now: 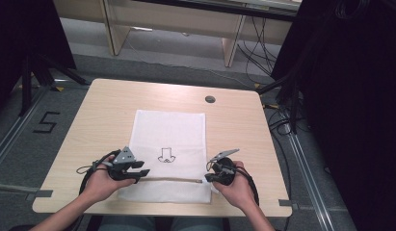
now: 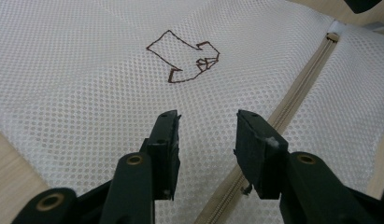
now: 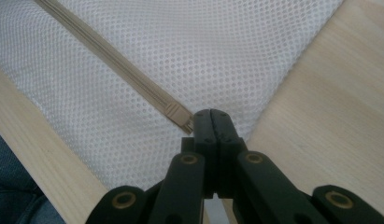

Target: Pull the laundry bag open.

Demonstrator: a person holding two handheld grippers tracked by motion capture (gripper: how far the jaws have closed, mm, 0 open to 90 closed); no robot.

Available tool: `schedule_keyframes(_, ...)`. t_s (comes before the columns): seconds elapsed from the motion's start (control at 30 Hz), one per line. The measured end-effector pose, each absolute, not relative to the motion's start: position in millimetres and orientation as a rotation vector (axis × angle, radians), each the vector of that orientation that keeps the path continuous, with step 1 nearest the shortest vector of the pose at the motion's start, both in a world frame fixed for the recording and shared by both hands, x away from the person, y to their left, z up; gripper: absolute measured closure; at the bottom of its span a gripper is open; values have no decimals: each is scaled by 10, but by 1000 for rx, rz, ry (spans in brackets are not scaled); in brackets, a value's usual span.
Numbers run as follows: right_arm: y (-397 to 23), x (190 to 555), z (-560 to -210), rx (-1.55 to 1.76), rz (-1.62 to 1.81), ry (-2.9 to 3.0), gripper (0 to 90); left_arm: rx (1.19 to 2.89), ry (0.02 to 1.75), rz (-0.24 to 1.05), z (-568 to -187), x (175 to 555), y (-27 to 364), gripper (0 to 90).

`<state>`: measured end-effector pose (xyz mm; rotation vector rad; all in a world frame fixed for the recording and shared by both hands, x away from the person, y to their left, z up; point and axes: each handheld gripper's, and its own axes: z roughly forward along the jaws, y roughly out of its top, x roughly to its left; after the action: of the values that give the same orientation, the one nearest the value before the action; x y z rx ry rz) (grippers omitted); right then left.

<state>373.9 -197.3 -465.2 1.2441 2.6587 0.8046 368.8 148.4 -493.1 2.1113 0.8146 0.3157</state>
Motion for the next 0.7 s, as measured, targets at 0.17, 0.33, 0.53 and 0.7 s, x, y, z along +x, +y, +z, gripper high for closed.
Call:
schedule_keyframes(0.17, -1933, 3789, -4711, 1275, 790, 2680, 900, 2117, 792, 313, -4934, 3680, 1455, 589)
schedule_keyframes(0.33, -1902, 3812, -4767, 1285, 758, 2699, 900, 2138, 746, 324, -4947, 3667, 1396, 578)
schedule_keyframes(0.53, -1874, 3833, -4831, 1299, 692, 2710, 900, 2145, 687, 328, -4914, 3654, 1261, 572)
schedule_keyframes(0.7, -1832, 3822, -4826, 1272, 641, 2709, 900, 2133, 656, 314, -4867, 3636, 1109, 581)
